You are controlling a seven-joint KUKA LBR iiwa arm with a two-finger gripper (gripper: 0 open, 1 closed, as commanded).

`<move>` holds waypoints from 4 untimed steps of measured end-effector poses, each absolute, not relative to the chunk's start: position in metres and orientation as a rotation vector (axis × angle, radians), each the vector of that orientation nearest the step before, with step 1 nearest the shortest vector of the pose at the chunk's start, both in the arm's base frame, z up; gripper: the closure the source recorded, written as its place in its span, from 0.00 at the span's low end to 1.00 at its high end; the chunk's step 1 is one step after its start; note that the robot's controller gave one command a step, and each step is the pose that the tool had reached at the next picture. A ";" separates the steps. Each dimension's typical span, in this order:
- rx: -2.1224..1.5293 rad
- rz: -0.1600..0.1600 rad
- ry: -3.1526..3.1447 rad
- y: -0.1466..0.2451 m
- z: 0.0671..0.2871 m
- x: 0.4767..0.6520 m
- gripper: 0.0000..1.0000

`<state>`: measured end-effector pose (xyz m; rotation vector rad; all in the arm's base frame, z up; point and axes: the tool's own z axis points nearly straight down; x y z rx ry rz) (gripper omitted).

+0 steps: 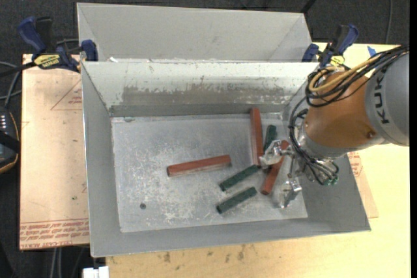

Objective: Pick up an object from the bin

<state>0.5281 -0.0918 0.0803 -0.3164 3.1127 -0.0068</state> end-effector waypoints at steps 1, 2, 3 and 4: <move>-0.321 -0.003 3.096 -0.088 0.078 0.531 1.00; -0.321 -0.003 3.096 -0.088 0.078 0.531 1.00; -0.354 0.004 3.126 -0.071 0.112 0.511 1.00; -0.382 0.005 3.122 -0.065 0.133 0.512 1.00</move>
Offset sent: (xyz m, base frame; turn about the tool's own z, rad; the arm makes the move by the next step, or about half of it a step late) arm 0.0000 0.0000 0.0000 0.0000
